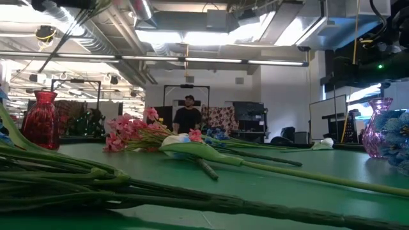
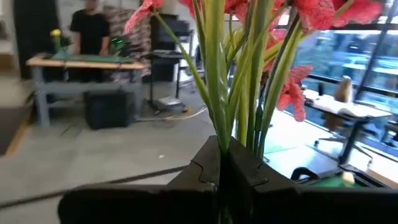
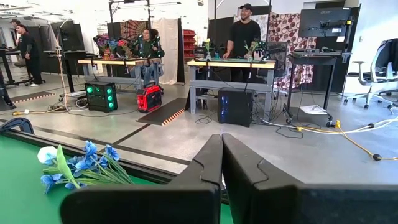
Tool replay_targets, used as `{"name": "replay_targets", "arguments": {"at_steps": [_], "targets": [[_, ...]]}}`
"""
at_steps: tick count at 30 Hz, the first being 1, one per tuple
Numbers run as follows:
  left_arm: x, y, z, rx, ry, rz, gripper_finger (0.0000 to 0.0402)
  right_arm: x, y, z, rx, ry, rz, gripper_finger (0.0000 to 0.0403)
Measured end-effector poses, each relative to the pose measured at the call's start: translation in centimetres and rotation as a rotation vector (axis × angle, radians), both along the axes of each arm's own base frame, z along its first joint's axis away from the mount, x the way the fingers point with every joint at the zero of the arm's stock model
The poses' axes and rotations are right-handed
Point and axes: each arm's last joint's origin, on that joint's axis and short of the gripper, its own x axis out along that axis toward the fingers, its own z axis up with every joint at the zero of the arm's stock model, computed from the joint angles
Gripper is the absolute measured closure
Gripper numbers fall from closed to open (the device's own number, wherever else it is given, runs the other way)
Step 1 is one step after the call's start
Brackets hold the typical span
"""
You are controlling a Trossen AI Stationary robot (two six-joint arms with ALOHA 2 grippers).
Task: Sort flowers into vase by color
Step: Put the top left pink flower into the red vase
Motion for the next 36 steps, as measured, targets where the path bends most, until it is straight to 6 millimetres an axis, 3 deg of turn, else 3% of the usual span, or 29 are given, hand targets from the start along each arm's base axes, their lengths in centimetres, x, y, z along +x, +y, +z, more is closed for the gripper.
{"name": "replay_targets", "arguments": {"at_steps": [10,14,25,36], "targets": [[5.1,-2.0,-2.6,0.052,0.155,0.045,0.0401,0.0,0.0,0.0,0.000,0.000,0.000,0.0391],[6.2,-2.6,-3.3,0.060,0.153,0.077,0.0401,0.0,0.0,0.0,0.000,0.000,0.000,0.0391],[5.6,-3.5,-3.0,0.093,0.209,0.008,0.0401,0.0,0.0,0.0,0.000,0.000,0.000,0.0391],[4.8,-2.9,-4.4,0.062,0.147,0.021,0.0400,0.0,0.0,0.0,0.000,0.000,0.000,0.0391]]}}
